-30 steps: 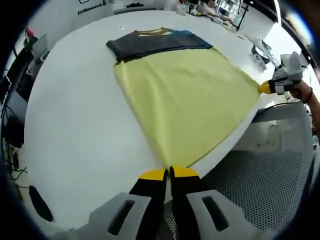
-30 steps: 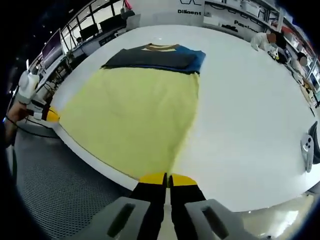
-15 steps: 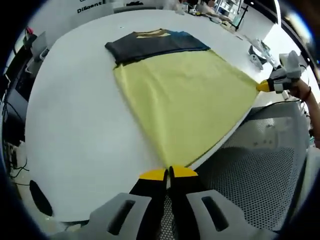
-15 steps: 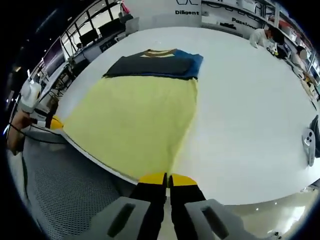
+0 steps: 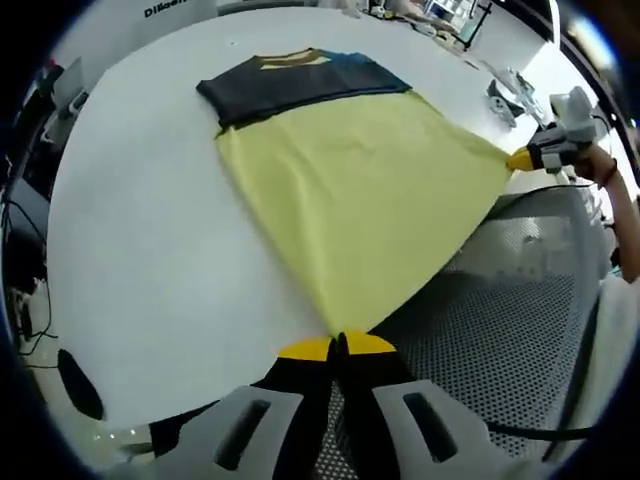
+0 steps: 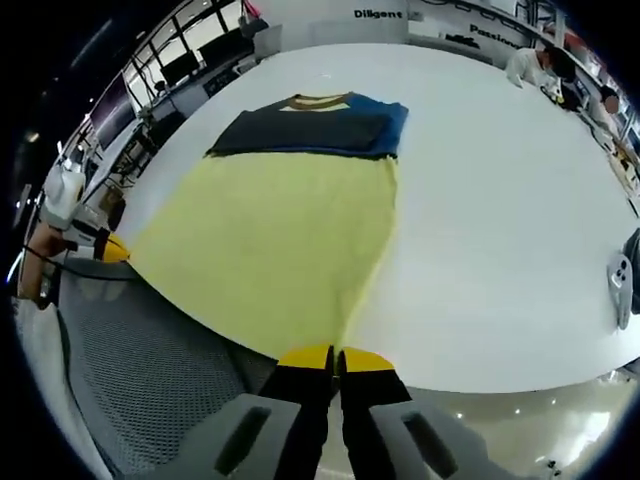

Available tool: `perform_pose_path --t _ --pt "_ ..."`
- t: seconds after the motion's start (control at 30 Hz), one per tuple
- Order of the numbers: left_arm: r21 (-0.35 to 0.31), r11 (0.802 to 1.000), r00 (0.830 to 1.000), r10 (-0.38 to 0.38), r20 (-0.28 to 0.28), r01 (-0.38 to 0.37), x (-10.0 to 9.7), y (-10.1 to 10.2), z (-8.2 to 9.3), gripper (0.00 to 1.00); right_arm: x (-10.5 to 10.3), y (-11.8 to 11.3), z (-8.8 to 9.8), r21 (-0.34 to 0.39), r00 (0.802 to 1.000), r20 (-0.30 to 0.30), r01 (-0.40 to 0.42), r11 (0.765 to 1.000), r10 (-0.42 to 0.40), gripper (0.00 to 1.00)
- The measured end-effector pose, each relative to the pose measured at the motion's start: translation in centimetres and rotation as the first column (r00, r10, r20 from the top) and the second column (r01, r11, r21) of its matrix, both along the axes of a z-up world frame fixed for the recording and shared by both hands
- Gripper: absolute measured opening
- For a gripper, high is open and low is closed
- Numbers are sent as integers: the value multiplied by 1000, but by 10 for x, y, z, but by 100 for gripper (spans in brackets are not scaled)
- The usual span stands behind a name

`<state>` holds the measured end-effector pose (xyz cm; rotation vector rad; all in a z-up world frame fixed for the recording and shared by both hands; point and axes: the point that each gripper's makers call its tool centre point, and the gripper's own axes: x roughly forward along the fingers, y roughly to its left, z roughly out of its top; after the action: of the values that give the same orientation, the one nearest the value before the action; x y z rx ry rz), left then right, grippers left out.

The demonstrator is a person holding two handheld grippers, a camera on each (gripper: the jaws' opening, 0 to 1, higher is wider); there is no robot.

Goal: Fold the garment on the visible template until the final outline fits inside the template.

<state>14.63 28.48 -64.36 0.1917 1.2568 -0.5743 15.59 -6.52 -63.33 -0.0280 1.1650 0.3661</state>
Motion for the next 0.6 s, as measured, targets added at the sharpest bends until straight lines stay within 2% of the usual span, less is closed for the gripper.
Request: perform_pose_path --t 0.3,0.47,0.6 --pt "15 1000 1000 -2 -11 2 -9 6 7 6 -14 10 8 5 997 -58 -57 998 57 0" --pt "28 1000 1000 2 -20 -2 -15 11 7 6 -20 12 9 13 995 -77 -61 998 61 0" --pt "24 1000 1000 13 -11 -13 -16 15 14 6 -22 13 16 22 996 -76 -49 999 50 0"
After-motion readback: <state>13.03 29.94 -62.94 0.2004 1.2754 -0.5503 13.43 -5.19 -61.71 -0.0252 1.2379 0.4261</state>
